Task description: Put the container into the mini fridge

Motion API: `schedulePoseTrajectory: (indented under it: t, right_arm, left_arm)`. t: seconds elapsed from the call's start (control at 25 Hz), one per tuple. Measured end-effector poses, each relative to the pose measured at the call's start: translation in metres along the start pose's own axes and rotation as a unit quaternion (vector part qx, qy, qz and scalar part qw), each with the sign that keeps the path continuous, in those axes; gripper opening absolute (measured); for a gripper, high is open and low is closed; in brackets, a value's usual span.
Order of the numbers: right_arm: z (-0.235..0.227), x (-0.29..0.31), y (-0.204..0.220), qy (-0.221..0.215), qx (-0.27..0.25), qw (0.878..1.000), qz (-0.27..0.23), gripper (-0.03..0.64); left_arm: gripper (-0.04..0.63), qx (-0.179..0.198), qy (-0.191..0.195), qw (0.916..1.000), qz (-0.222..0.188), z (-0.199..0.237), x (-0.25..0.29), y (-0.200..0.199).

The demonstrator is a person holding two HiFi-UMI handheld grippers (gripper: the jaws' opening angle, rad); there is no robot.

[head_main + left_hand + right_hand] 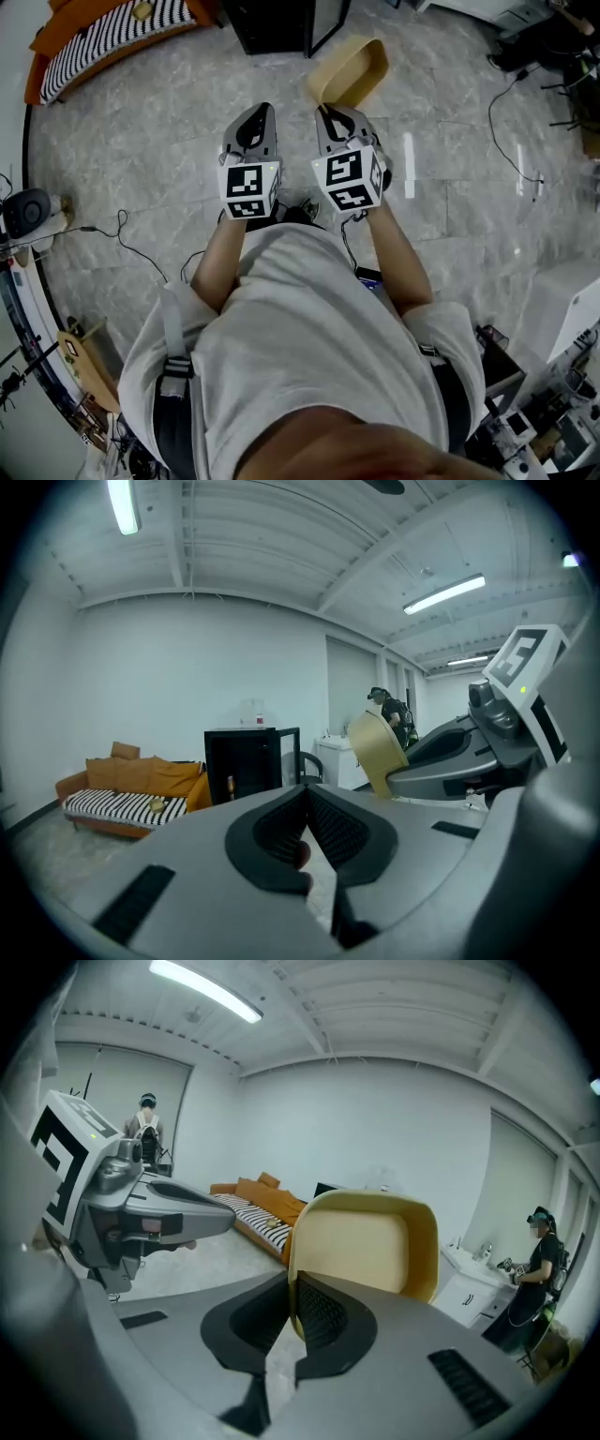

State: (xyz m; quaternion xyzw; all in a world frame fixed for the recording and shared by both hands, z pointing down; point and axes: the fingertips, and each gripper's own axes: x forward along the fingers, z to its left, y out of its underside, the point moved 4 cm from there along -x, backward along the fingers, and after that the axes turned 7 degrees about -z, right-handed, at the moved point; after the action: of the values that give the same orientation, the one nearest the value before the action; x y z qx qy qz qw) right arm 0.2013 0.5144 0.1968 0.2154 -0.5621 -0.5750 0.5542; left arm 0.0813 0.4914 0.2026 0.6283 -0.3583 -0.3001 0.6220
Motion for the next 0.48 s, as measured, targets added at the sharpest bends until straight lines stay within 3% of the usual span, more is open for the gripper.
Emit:
schedulePoseTrajectory:
  t: [0.24, 0.48]
  right_arm:
    - [0.005, 0.024, -0.008, -0.019, -0.012, 1.000, 0.006, 0.043]
    - [-0.003, 0.071, -0.023, -0.029, -0.032, 0.999, 0.015, 0.043]
  left_arm:
    - [0.012, -0.011, -0.011, 0.9998, 0.014, 0.022, 0.008, 0.007]
    - [0.012, -0.026, -0.007, 0.9996, 0.013, 0.055, 0.047, 0.015]
